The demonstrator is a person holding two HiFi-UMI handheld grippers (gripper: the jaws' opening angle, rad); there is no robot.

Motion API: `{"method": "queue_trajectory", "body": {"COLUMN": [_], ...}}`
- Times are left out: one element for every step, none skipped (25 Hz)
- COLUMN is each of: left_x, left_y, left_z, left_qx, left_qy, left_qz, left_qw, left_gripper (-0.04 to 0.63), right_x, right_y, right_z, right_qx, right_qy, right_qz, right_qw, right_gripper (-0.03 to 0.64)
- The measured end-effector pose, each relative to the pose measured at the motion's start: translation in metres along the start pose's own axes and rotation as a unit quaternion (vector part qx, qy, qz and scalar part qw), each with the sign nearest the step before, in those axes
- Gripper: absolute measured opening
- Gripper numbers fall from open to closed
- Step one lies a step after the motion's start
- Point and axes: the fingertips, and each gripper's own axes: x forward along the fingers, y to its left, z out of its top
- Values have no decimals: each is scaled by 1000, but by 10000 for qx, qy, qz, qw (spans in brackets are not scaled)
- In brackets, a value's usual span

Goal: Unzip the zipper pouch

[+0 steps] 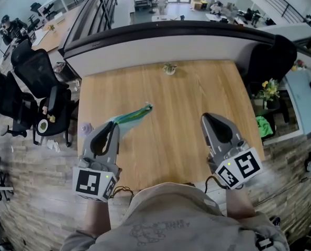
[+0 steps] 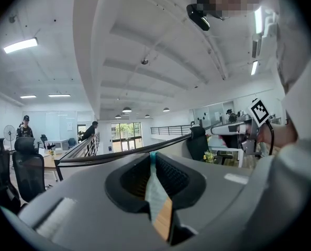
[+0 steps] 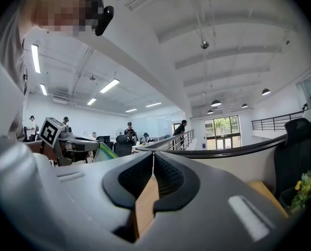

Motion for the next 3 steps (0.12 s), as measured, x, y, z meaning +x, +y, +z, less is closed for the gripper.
{"method": "queue_trajectory", "body": {"left_x": [0,0,0], "left_y": [-1,-1,-2], "left_z": [0,0,0], "left_qx": [-8,-16,-26], "left_qy": [-1,2,7], "left_qz": [-14,-30,-46], "left_qw": [10000,10000,10000], "left_gripper": [34,34,34], "right_x": [0,1,1], "right_y": [0,1,1], "right_z": [0,-1,-1], "right_qx": [-2,0,2], "right_qy": [6,13,21], "right_qz": [5,9,12], "right_qw": [10000,10000,10000], "right_gripper": [15,15,15]}}
